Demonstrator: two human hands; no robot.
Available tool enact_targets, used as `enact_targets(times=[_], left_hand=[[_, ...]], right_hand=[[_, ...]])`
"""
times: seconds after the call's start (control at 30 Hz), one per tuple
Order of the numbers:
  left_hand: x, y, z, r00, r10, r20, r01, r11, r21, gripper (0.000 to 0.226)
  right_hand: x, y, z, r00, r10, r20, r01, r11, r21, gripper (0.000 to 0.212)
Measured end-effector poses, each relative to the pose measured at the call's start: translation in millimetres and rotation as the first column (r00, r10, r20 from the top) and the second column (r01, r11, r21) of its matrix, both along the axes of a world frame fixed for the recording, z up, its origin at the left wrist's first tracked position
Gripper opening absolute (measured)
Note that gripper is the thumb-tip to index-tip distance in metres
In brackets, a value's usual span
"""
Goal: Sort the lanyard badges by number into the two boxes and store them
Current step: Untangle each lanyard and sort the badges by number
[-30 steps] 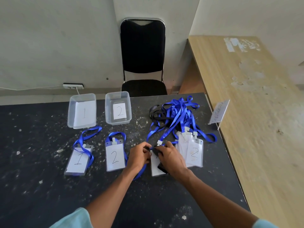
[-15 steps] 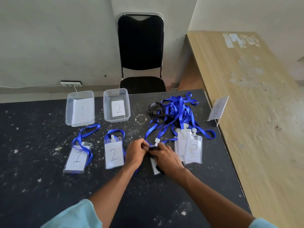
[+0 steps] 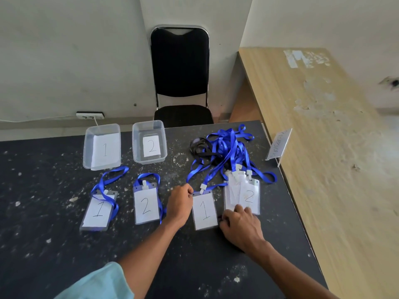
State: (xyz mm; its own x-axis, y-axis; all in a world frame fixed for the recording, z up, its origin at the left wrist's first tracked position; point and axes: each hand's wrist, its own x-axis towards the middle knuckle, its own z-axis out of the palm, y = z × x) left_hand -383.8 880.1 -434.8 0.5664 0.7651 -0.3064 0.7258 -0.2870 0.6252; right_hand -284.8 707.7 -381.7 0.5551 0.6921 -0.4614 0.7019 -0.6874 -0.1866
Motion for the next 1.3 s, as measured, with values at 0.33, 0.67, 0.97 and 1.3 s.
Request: enact_targets(times=[0.33,0.67,0.97,1.3], left_hand=[[12,-9,10,0.996,0.026,-0.08,-0.026,1.0,-0.002,0.019],[23,2,36,0.981,0.194,-0.007,-0.176,0.87,-0.461,0.053],[28,22,43,0.959,0.28,0.032,-0.185,0.713,-0.677,0.023],[8,20,13,0.966,0.259,0.022,-0.202,0.803,-0.561,0.03]], right_hand=[[2,55,-32,0.727,-0.553,-0.407,0.585,0.809,-0.055,0.015],[6,59,14,0.657,-0.39,-0.645,0.61,0.778,0.151,0.019],[6,27,17,0.99,-0.025,-0.142,0.028,0.999,0.021,0.038],[12,-10,5,0.999,-0.021,0.042,0.017,0.995,0.099,0.025]])
